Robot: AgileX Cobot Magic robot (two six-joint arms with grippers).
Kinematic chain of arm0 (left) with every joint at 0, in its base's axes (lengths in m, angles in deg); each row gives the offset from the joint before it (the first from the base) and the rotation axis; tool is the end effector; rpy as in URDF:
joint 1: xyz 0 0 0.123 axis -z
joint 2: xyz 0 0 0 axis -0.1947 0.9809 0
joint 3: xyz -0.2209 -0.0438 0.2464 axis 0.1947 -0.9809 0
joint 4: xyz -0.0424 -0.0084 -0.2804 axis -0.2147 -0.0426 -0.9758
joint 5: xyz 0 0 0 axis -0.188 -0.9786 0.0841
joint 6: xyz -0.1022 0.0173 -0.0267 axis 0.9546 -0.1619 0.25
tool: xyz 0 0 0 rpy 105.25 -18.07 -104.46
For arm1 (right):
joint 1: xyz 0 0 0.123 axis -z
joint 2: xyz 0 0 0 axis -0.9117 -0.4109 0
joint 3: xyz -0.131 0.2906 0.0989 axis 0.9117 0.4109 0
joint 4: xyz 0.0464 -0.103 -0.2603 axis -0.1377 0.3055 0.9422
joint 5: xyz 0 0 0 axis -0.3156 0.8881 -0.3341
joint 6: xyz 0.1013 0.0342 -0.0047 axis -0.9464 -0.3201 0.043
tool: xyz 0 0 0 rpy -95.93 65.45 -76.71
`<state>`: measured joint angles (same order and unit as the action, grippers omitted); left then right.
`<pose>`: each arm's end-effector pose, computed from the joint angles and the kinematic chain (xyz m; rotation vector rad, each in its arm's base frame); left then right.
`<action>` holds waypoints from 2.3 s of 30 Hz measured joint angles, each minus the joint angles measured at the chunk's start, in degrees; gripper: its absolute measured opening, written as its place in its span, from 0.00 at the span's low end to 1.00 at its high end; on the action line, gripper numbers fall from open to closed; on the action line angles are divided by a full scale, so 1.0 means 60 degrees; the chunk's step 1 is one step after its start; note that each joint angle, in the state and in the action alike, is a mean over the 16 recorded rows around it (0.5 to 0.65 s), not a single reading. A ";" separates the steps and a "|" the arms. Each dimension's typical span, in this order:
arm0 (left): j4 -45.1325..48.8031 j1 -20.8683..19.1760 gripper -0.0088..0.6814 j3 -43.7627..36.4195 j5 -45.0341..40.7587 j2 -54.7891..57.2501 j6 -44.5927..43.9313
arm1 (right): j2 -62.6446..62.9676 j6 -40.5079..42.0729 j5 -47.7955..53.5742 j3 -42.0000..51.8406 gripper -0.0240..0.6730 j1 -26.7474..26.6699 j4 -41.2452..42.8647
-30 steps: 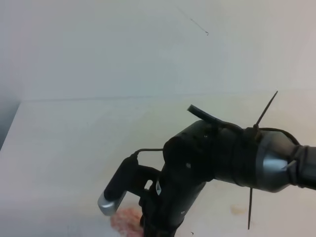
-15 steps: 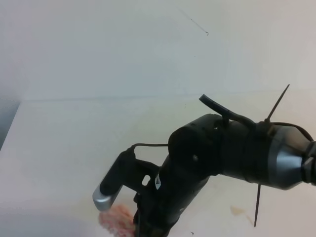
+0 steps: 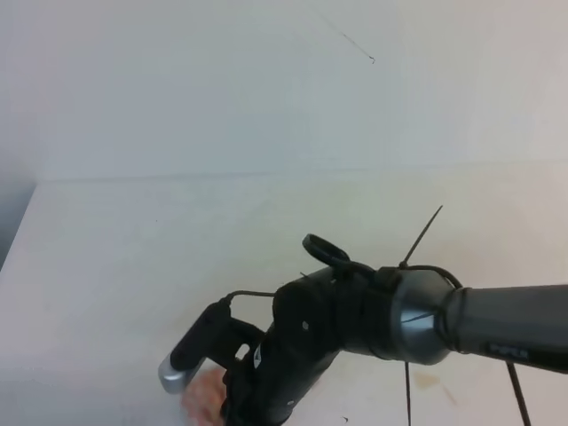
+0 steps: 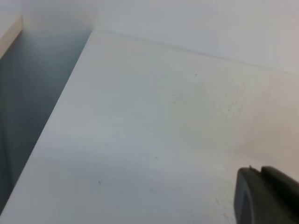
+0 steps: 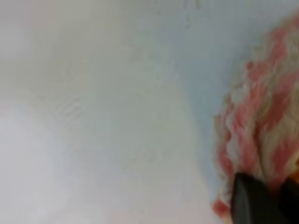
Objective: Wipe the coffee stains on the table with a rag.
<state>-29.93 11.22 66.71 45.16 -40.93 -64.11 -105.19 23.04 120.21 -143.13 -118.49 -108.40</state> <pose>0.0527 -0.0043 0.1804 -0.2729 1.7935 -0.2743 0.2674 0.3903 0.1744 -1.4755 2.3439 0.5171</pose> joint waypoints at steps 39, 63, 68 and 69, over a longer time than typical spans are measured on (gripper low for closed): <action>-0.0002 -0.0001 0.01 -0.0081 0.0028 -0.0050 -0.0001 | 0.0695 0.0886 0.0142 0.0114 0.03 0.2534 -0.0341; -0.0002 -0.0001 0.01 -0.0081 0.0028 -0.0050 -0.0001 | 0.1393 0.1551 -0.2369 0.2944 0.03 0.2148 -0.0972; -0.0002 -0.0001 0.01 -0.0081 0.0028 -0.0050 -0.0001 | 0.1267 0.1490 -0.2827 0.2922 0.03 0.2266 -0.0813; -0.0002 -0.0001 0.01 -0.0081 0.0028 -0.0050 -0.0001 | 0.1260 0.1476 -0.2891 0.2909 0.03 0.2305 -0.0781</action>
<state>-29.94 11.22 66.23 45.33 -41.23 -64.12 -97.63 31.90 102.87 -125.68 -104.66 -113.08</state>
